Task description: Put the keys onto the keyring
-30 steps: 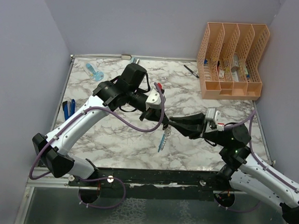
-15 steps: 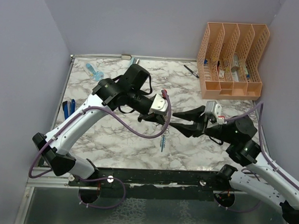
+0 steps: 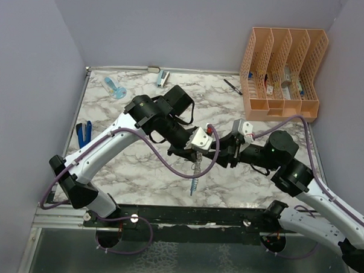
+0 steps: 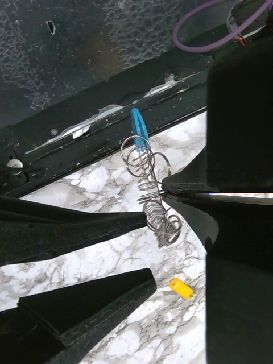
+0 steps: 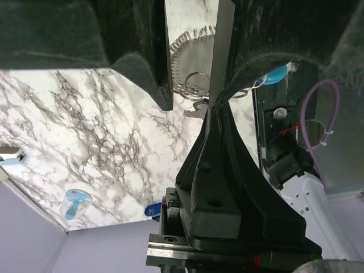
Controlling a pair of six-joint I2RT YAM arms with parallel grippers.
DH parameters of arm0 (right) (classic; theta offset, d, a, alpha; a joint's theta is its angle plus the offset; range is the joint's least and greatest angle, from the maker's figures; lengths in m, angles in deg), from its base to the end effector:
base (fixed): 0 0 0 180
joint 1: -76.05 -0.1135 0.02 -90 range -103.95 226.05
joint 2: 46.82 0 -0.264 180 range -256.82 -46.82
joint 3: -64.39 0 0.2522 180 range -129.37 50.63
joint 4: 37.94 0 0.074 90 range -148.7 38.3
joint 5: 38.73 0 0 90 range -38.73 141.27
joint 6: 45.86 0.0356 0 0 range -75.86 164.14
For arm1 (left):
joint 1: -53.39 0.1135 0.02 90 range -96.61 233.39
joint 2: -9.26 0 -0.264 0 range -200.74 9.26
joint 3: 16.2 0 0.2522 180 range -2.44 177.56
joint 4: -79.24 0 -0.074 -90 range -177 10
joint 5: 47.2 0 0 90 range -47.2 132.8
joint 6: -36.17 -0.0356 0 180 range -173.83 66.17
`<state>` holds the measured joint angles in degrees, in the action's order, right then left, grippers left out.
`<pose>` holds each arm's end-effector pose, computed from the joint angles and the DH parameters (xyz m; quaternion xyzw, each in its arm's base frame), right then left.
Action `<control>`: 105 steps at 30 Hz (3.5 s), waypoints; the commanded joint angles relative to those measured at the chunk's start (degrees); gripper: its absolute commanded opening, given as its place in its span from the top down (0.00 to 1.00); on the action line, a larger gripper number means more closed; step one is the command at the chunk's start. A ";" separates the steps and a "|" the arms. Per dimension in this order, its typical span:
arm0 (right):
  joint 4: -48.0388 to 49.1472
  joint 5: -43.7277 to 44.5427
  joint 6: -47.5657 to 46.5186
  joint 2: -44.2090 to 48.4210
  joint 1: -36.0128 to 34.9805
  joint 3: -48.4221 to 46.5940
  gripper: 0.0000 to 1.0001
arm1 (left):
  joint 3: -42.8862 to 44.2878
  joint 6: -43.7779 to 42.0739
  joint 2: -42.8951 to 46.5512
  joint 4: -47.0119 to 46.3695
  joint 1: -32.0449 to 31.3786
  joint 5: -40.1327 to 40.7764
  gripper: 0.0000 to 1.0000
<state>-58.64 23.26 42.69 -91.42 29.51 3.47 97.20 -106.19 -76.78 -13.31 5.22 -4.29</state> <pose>0.1111 0.1416 0.3617 -0.4397 0.5834 0.4168 0.5409 0.1638 -0.2221 0.4076 0.7470 0.4869 -0.3770 0.2505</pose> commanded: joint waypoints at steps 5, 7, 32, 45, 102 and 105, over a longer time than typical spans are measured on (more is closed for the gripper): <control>-4.57 -4.84 -0.18 -1.49 -0.30 -1.72 0.68 | 3.45 -1.65 -0.58 3.09 -0.97 3.57 1.00; -4.91 -5.76 0.07 -1.93 -0.30 -1.56 0.68 | 3.94 -1.65 -0.86 3.29 -1.05 3.47 1.00; -2.77 -8.72 0.86 -5.48 -0.30 -0.59 0.94 | 6.13 -1.14 -3.17 3.92 -1.87 3.28 1.00; -3.41 -5.40 1.42 -2.52 -0.30 -0.23 0.98 | 0.64 0.41 1.86 -2.84 -1.85 10.58 0.55; 23.63 11.37 9.71 10.80 -0.30 14.76 0.98 | -4.70 11.47 7.13 -18.95 -1.41 4.24 0.75; 26.57 10.83 10.68 10.73 -0.30 15.81 0.98 | -6.29 11.72 6.56 -20.53 -1.45 4.02 0.66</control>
<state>-40.76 31.81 51.65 -81.54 29.51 18.49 91.18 -95.54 -71.01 -31.51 3.76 0.50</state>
